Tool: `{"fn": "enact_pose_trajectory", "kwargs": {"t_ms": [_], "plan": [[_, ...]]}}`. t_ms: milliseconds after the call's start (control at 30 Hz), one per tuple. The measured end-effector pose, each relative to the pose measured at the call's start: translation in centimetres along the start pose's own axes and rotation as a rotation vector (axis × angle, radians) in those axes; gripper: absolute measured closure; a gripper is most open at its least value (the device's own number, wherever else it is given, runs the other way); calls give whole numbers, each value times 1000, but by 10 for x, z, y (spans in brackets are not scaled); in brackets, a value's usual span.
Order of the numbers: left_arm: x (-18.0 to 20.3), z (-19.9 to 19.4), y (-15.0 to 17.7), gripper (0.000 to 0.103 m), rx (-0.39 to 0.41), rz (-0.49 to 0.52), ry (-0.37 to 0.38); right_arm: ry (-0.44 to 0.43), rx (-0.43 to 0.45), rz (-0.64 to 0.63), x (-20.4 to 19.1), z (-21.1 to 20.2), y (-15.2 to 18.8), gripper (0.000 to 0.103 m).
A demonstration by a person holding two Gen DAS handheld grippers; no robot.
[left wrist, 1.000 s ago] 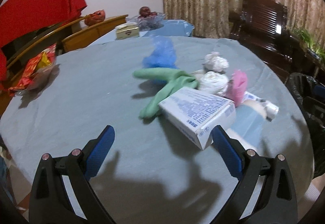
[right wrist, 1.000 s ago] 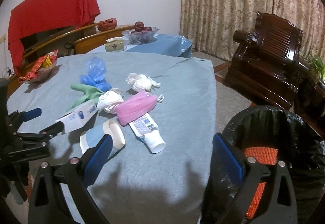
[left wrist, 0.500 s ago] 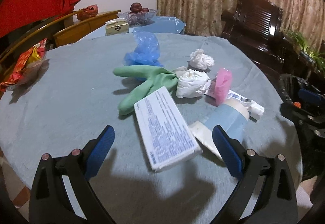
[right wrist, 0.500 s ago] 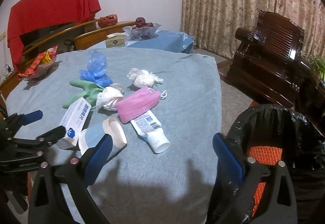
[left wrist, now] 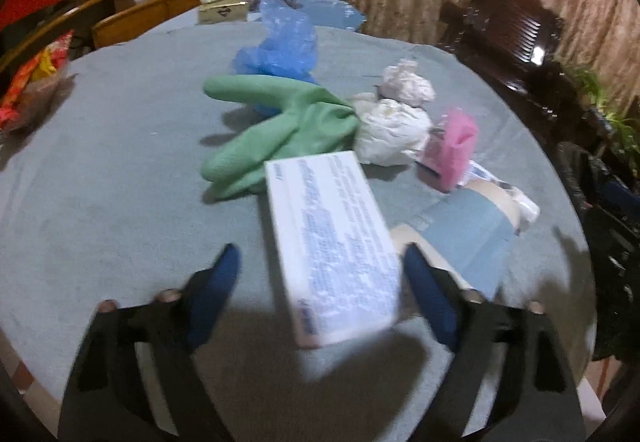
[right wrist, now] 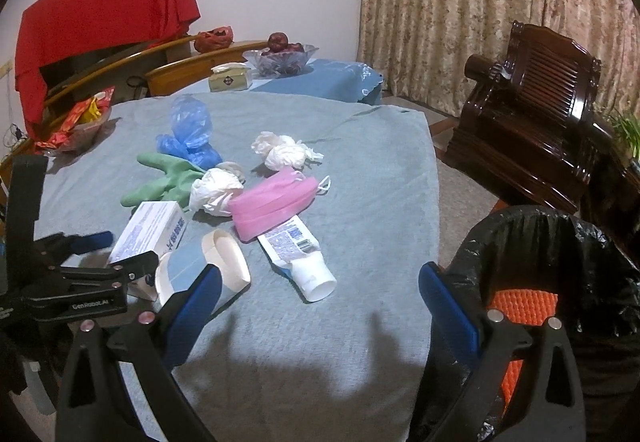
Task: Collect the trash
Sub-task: 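Grasp the white alcohol-wipe box with the left tool, then grasp the blue-and-white paper cup with the right tool while the left holds the box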
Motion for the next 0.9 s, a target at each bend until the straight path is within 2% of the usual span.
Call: {"fn": "enact_pose_trajectory", "kwargs": {"t_ms": [67, 333, 400, 467, 567, 600, 633, 700, 900], "plan": [[6, 0, 1, 42, 2, 22, 20, -3, -2, -3, -2, 0, 2, 6], [10, -10, 5, 45, 20, 33, 16, -17, 0, -17, -13, -2, 3, 6], [10, -11, 7, 44, 4, 43, 15, -19, -1, -20, -14, -2, 3, 6], [8, -7, 9, 41, -15, 51, 2, -20, -3, -20, -14, -2, 3, 6], [4, 1, 10, 28, -46, 31, -7, -16, -4, -22, -13, -2, 3, 6], [3, 2, 10, 28, -47, 27, -9, -15, -3, -20, -13, -2, 3, 6], [2, 4, 10, 28, -49, 24, -12, -14, -2, -18, -13, -2, 3, 6], [2, 8, 11, 42, -55, 23, -4, -12, -5, -13, -12, -1, 3, 6], [4, -8, 9, 45, -14, 42, -2, -29, -4, -22, -15, 0, 3, 6]]}}
Point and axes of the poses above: each gripper's, at about its wrist camera, not at the fingertips, and z roughly the way its jaws point, x to its right, y to its underside, the point moved 3 cm from there along z, roughly the way its jaws point, and after that the axes turned 14 degrees about y, right-handed, at the moved point
